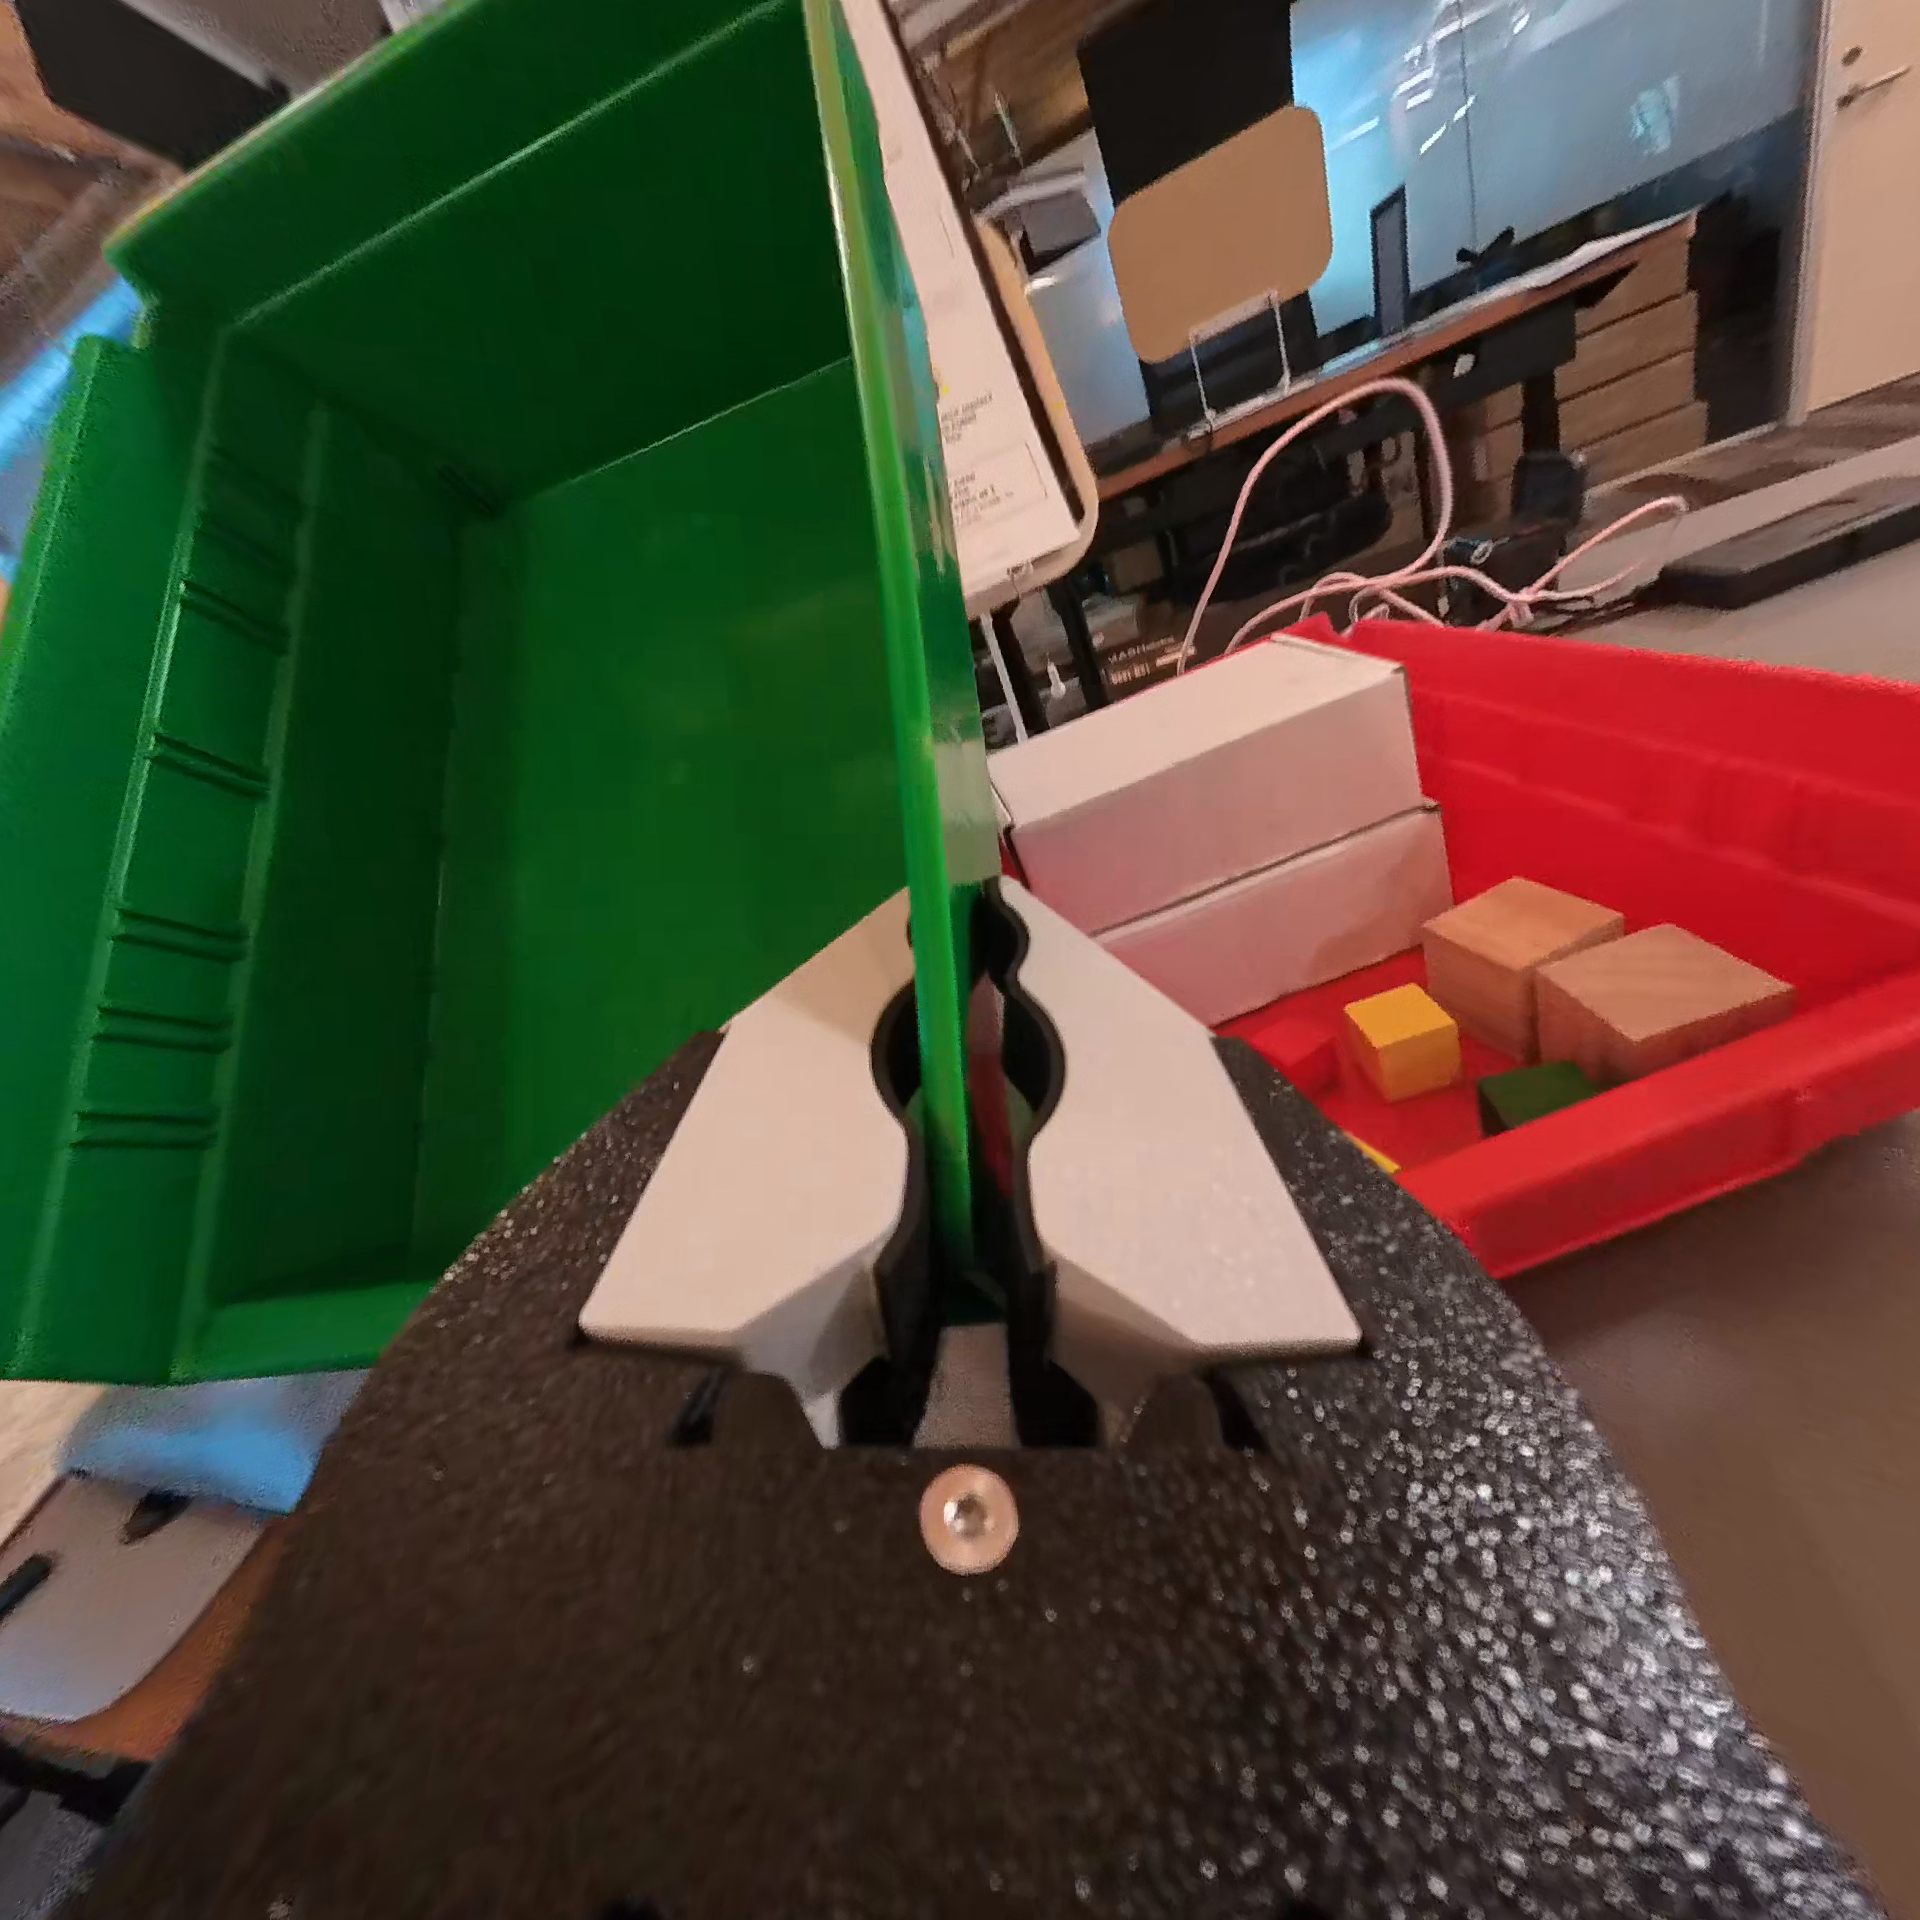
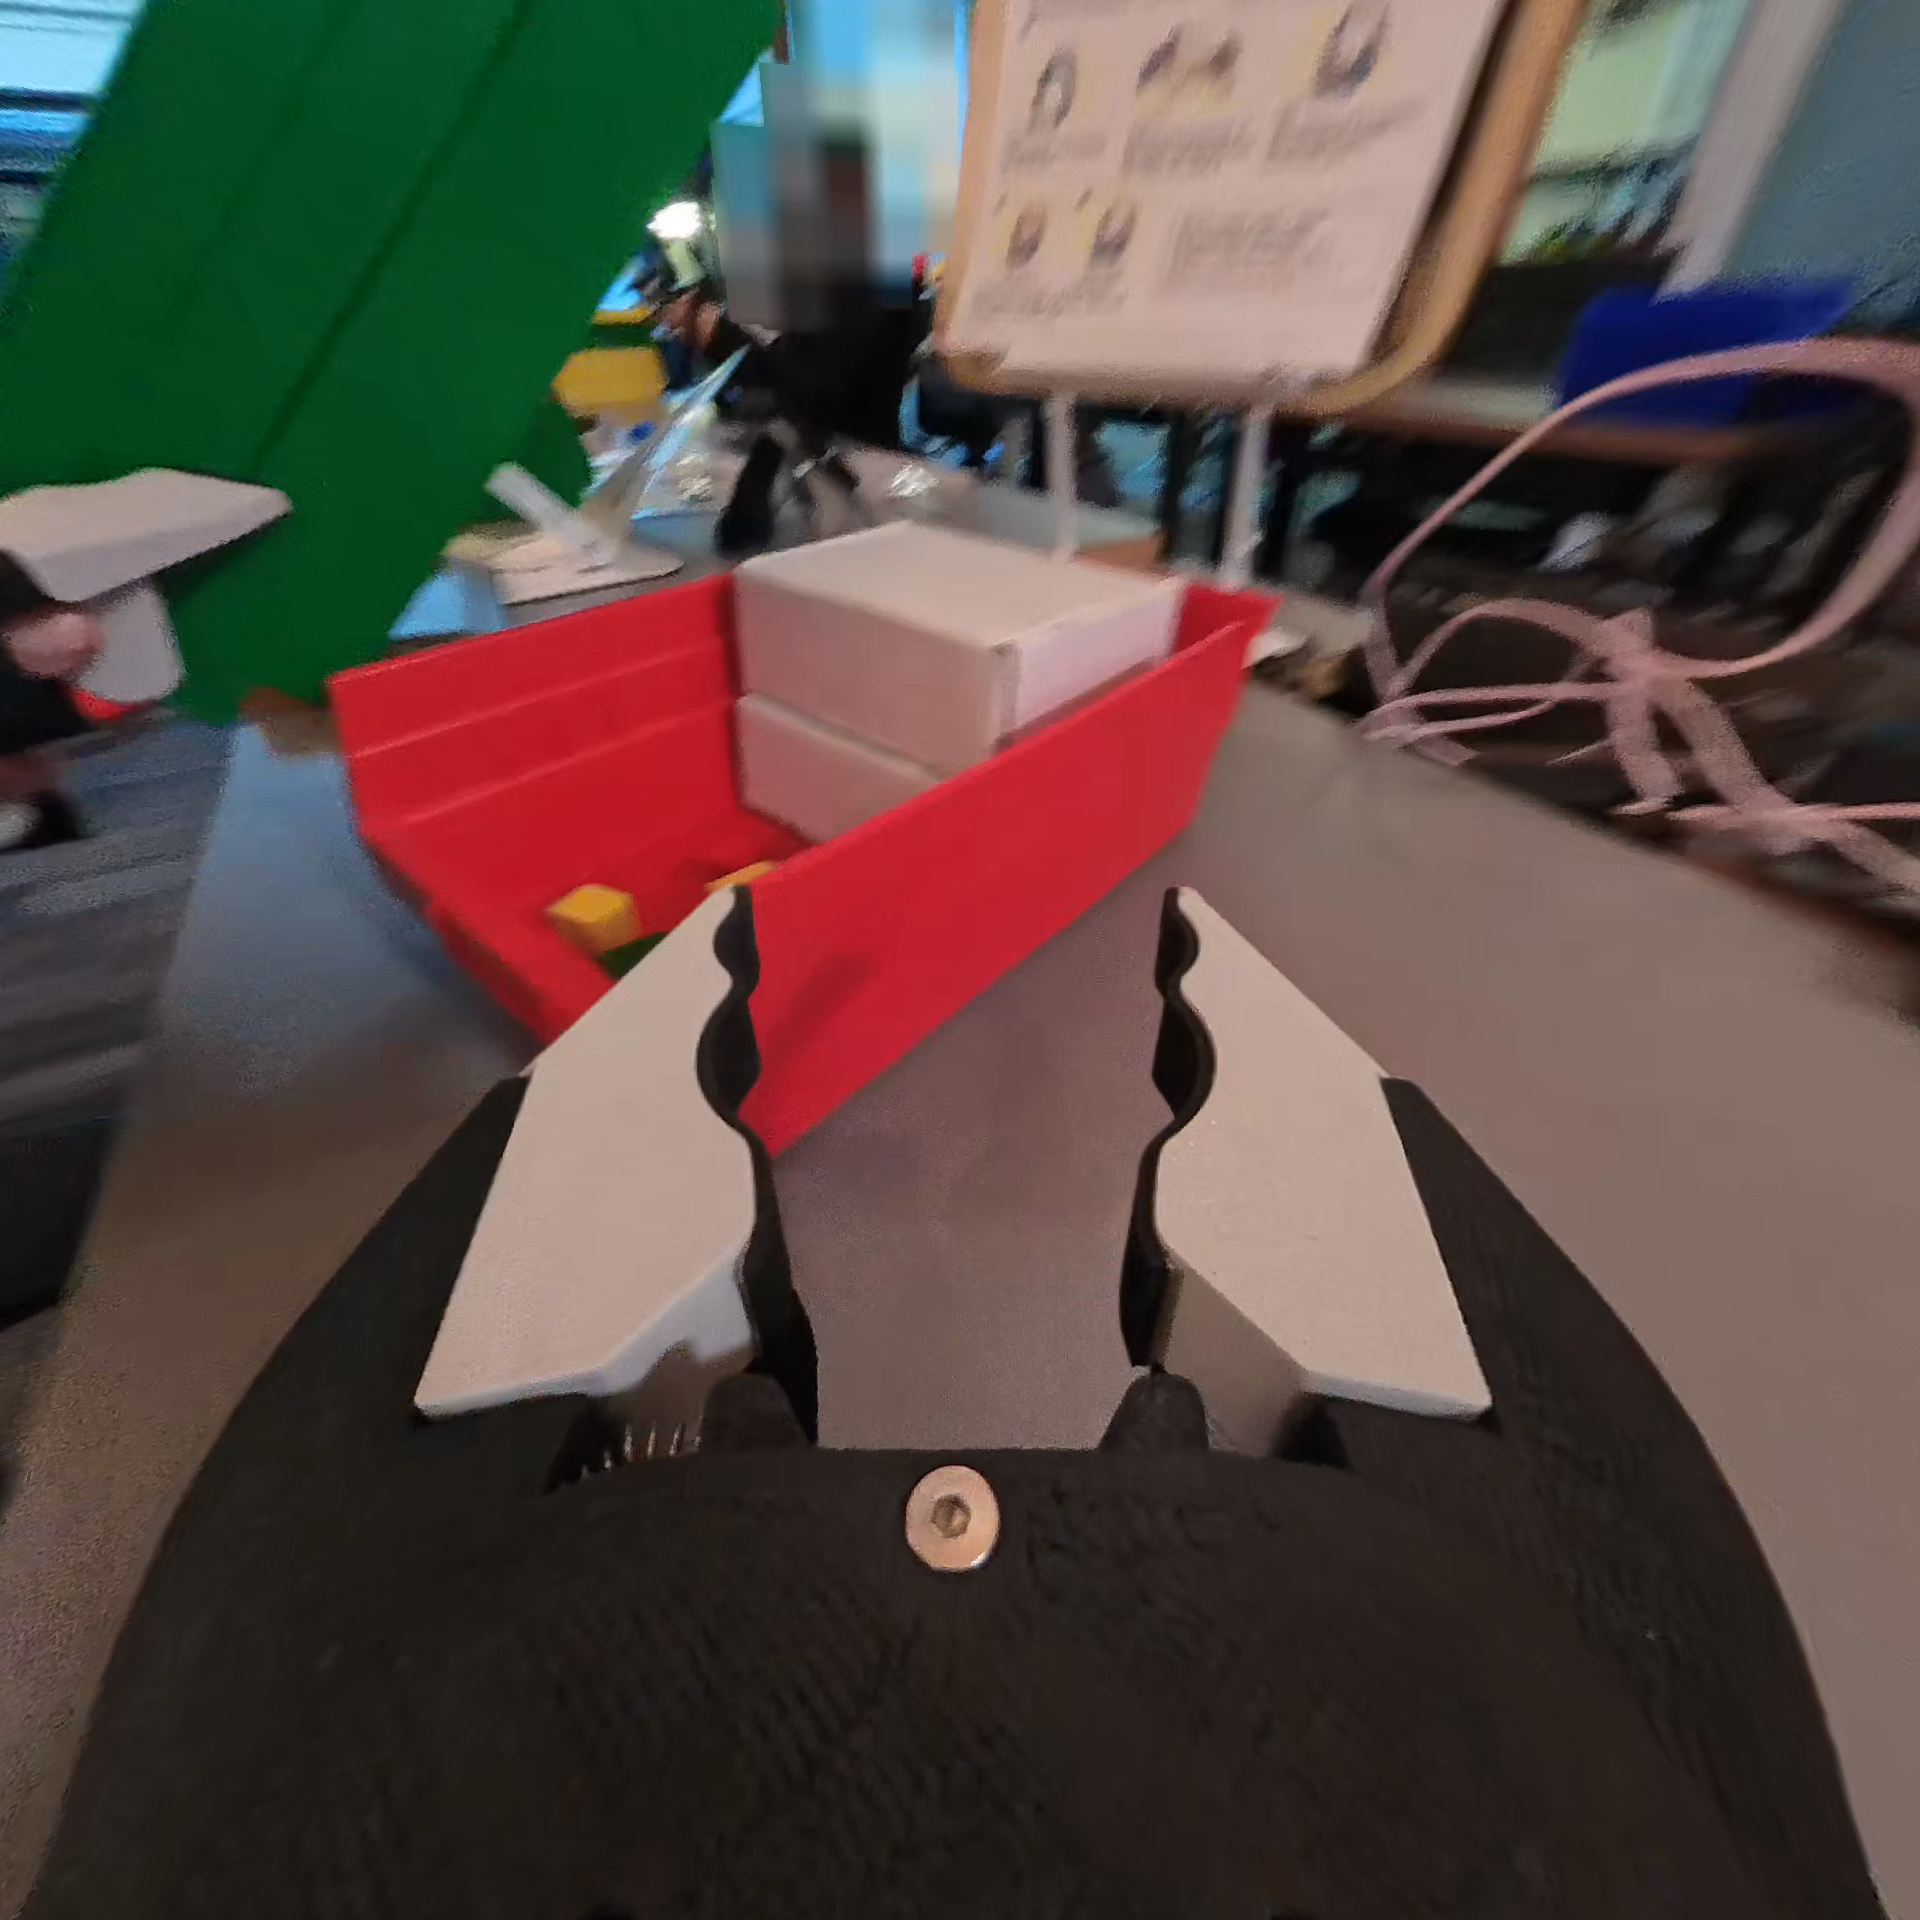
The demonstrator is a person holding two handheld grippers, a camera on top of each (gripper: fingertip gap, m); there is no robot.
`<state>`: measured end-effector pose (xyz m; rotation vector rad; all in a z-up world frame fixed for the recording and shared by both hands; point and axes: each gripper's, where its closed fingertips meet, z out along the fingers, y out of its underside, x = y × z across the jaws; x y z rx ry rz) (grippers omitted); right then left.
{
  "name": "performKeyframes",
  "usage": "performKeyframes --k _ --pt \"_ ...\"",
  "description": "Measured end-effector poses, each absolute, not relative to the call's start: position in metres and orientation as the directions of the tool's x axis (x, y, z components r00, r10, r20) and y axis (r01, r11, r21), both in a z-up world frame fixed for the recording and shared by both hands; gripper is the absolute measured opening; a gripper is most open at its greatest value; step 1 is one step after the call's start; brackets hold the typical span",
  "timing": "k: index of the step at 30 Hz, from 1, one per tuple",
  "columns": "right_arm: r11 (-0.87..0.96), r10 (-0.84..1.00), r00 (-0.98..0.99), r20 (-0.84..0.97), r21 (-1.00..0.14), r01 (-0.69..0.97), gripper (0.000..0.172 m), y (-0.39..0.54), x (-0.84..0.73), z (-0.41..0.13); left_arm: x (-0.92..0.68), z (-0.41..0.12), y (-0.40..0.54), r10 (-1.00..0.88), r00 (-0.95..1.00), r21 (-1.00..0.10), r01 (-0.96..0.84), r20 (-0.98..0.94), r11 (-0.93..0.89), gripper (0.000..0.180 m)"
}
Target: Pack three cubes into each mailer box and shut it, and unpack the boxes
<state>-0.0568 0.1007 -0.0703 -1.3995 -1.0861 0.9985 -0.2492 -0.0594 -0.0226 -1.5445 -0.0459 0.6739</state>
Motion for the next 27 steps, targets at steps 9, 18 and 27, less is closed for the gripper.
performKeyframes --k 9,18,27 --pt "0.427 0.512 0.725 0.460 -0.869 0.250 0.074 0.213 0.159 -0.047 -0.152 0.013 -0.032 0.214 0.870 -0.884 -0.464 -0.444 0.053 0.004" --pt "0.392 0.102 0.889 0.446 -0.840 0.376 0.065 0.258 0.359 -0.034 0.043 0.014 0.030 -0.369 0.795 -0.877 -0.434 -0.481 0.206 0.003" --pt "0.393 0.036 0.939 0.343 -0.869 0.302 0.062 0.263 0.398 -0.031 0.166 -0.051 0.110 -0.710 0.601 -0.879 -0.473 -0.367 0.054 0.004"
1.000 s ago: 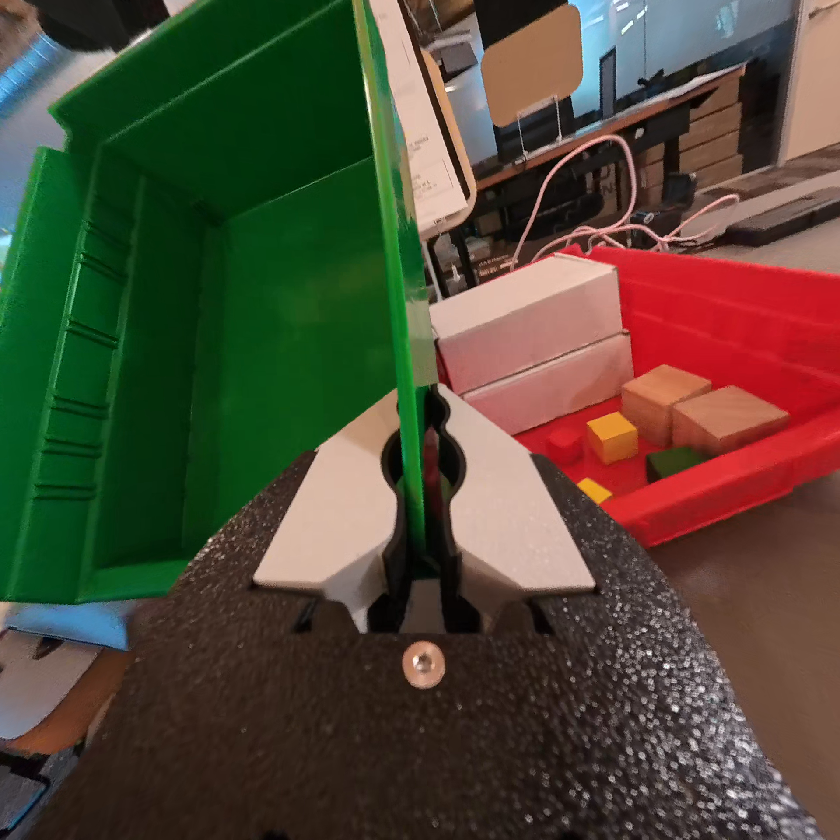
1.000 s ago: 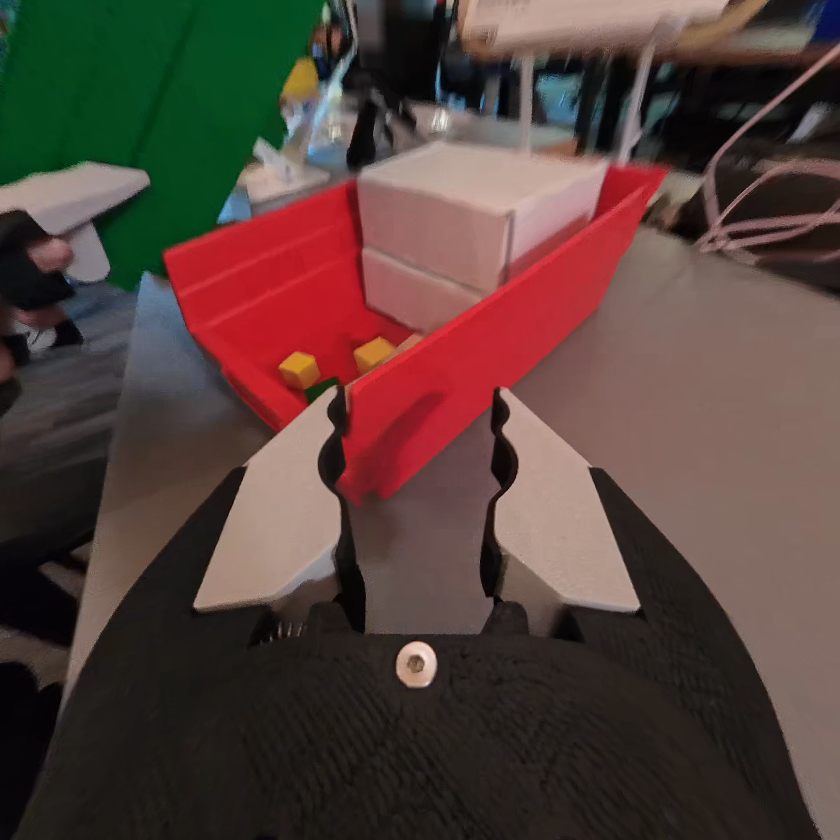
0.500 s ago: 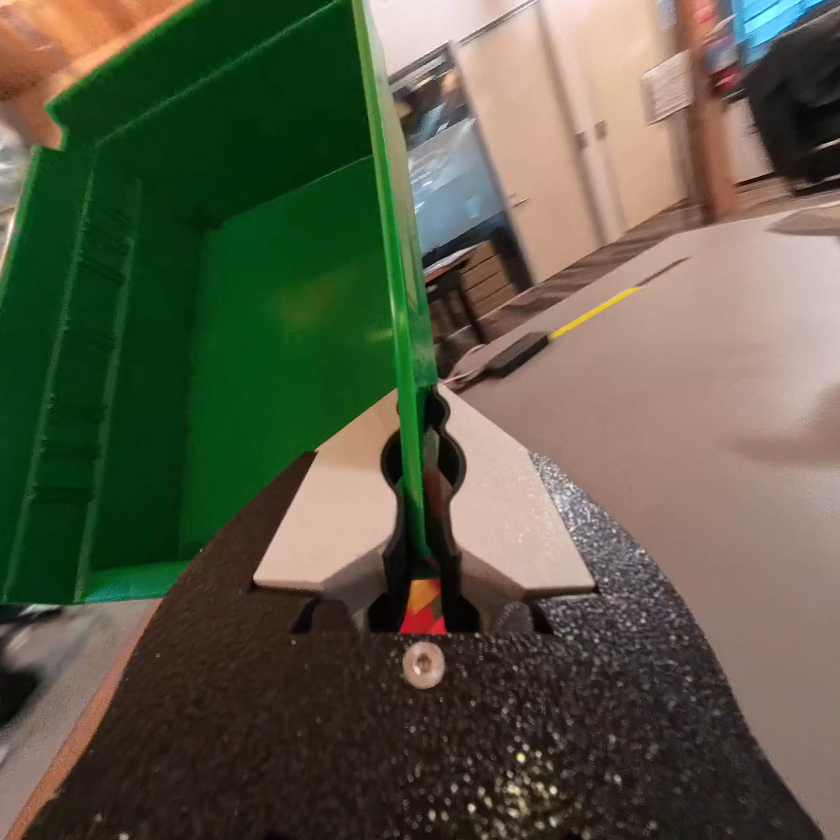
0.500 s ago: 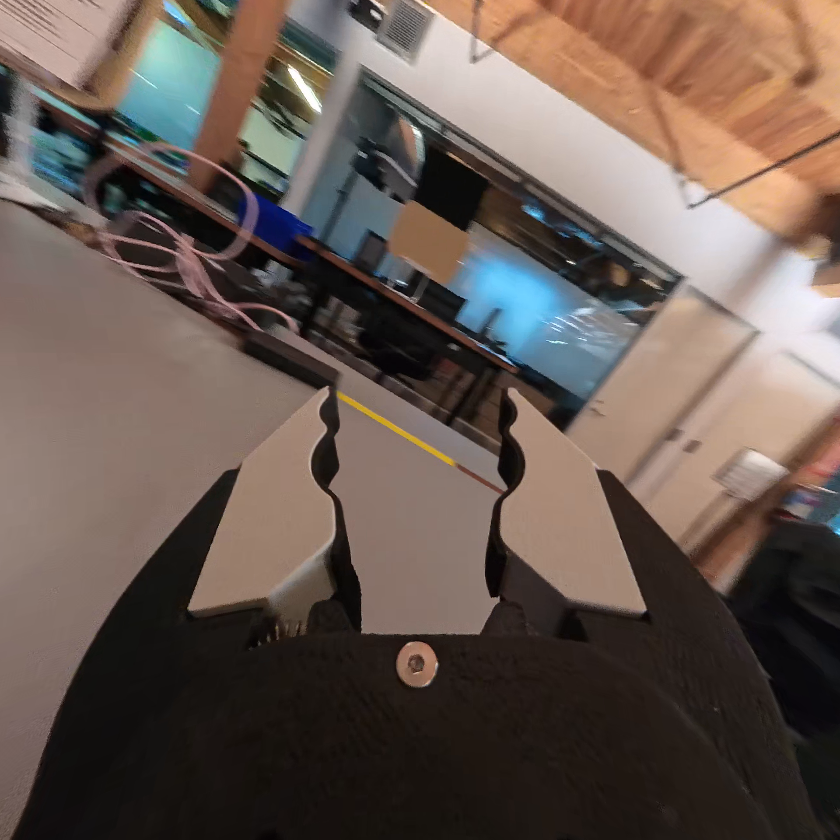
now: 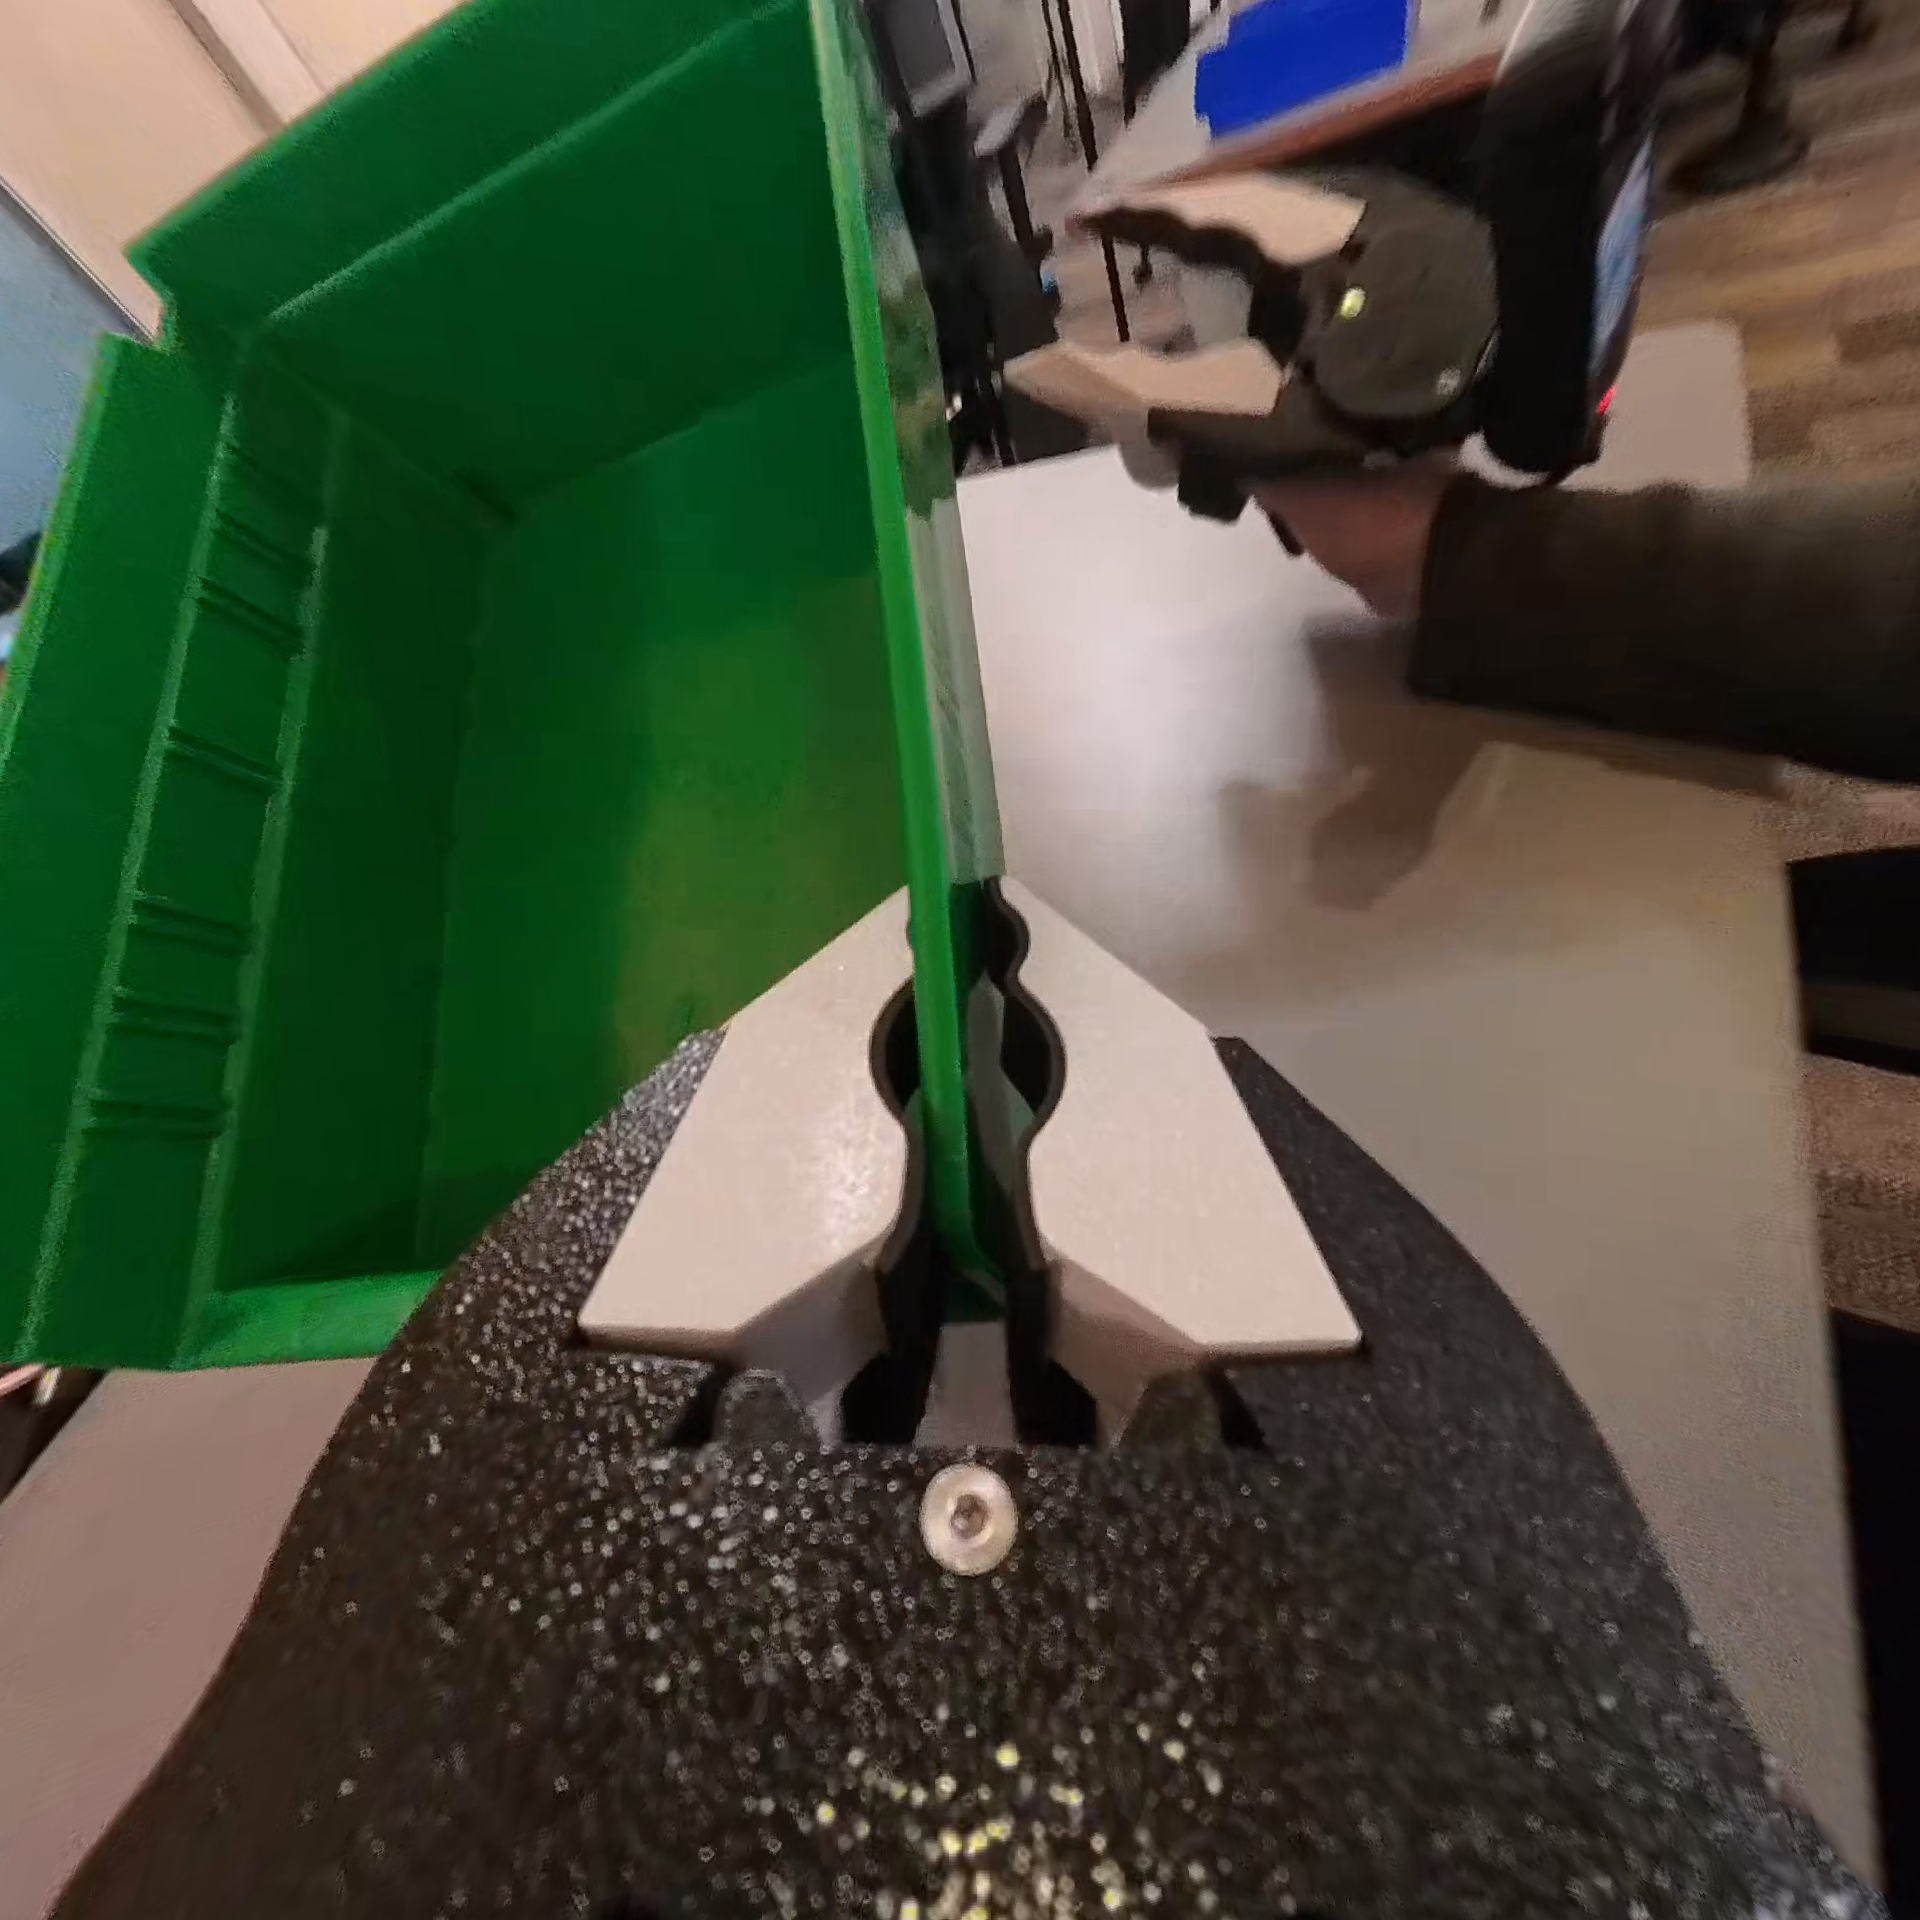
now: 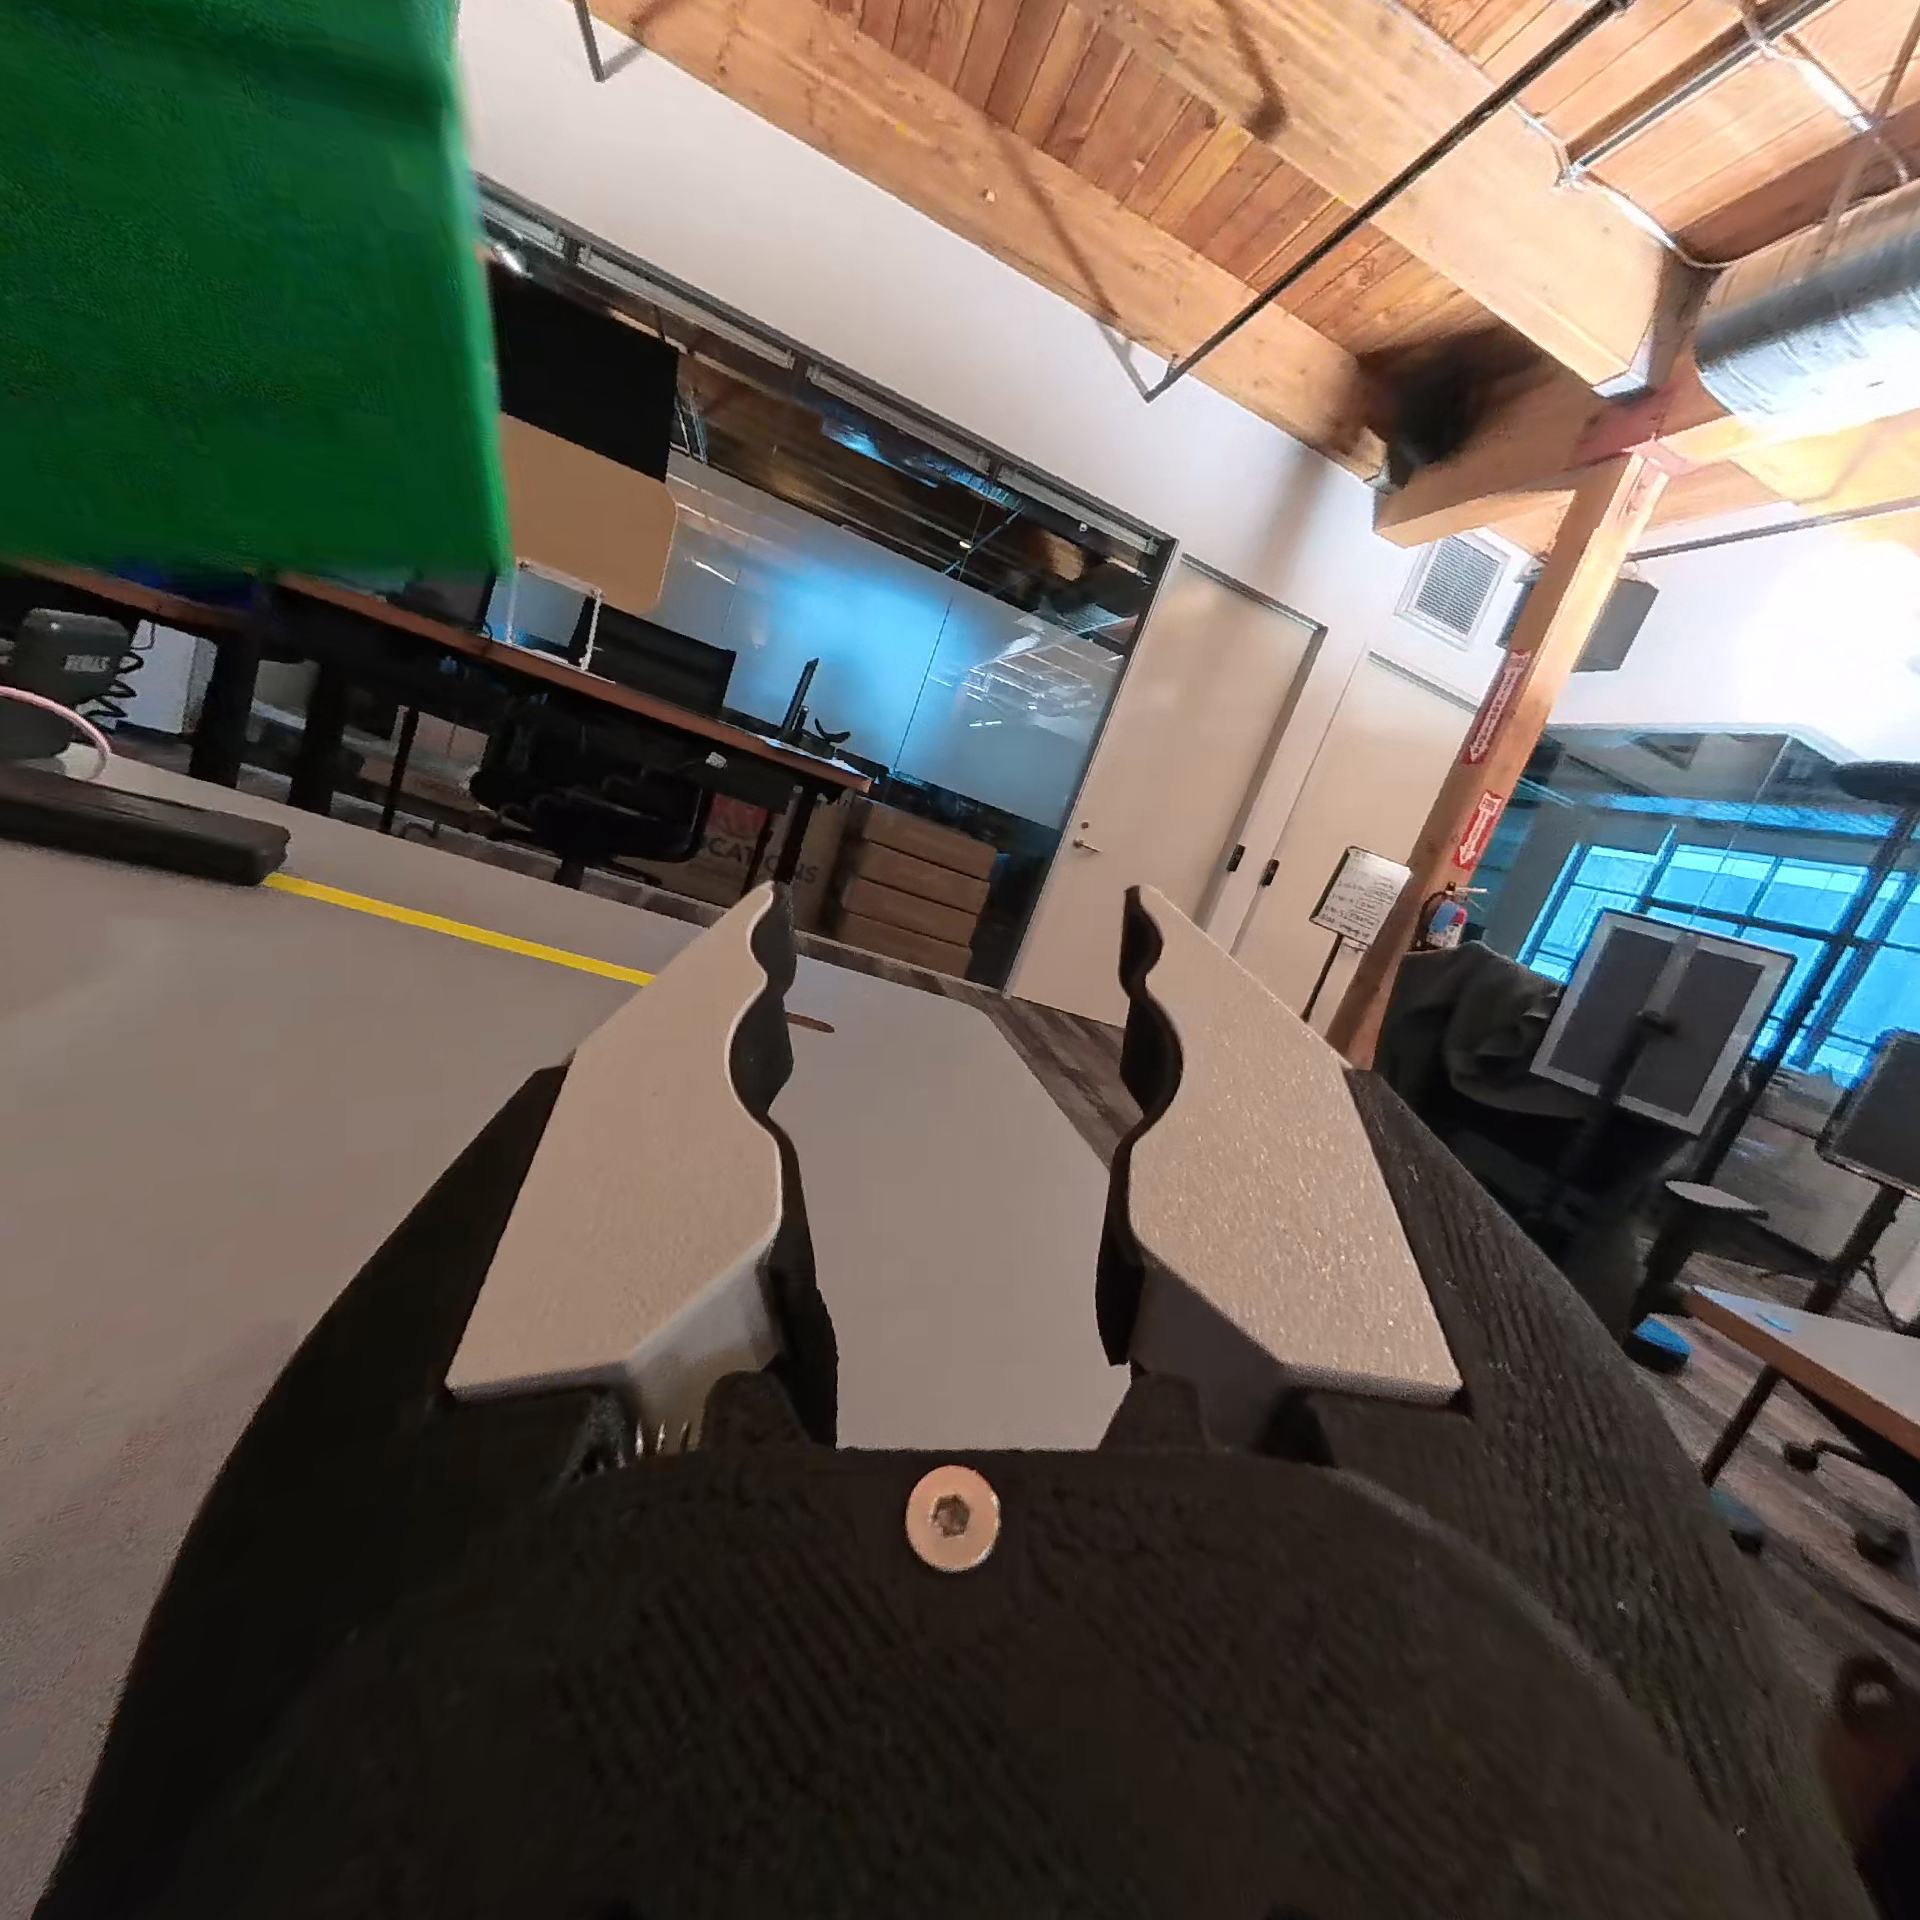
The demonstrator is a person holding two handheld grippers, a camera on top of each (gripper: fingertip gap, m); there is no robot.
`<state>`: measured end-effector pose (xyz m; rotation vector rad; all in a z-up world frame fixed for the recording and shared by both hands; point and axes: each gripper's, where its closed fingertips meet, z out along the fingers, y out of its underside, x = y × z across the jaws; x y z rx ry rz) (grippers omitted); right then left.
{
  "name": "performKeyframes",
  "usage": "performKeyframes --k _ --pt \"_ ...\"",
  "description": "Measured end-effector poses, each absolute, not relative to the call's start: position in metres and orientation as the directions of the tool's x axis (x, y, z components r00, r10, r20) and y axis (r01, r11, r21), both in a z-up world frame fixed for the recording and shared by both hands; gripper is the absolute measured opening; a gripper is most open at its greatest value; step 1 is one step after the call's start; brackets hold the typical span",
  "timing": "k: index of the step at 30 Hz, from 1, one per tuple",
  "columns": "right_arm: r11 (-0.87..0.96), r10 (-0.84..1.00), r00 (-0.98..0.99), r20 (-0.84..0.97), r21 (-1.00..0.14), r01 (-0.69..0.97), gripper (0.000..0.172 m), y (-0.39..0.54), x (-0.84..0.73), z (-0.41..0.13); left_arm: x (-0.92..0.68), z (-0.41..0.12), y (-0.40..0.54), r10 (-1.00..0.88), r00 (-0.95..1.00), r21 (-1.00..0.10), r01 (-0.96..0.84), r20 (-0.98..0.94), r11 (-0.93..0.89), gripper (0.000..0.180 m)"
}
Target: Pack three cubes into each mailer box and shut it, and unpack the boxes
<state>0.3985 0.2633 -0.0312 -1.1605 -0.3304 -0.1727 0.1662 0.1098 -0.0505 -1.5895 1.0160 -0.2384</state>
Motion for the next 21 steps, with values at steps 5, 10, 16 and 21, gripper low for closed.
performKeyframes --k 5,10,16,21 --pt "0.378 0.051 0.938 0.342 -0.876 0.299 0.061 0.267 0.396 -0.036 0.196 -0.090 0.143 -0.747 0.584 -0.854 -0.519 -0.317 -0.043 0.004" --pt "0.379 0.057 0.935 0.350 -0.874 0.304 0.060 0.268 0.393 -0.036 0.206 -0.119 0.161 -0.747 0.589 -0.810 -0.575 -0.308 -0.120 0.004" --pt "0.378 0.062 0.927 0.370 -0.869 0.321 0.059 0.268 0.389 -0.037 0.212 -0.134 0.165 -0.751 0.569 -0.767 -0.627 -0.334 -0.134 0.006" --pt "0.385 0.049 0.928 0.370 -0.864 0.324 0.059 0.263 0.392 -0.036 0.208 -0.122 0.172 -0.653 0.621 -0.785 -0.616 -0.434 -0.063 0.052"
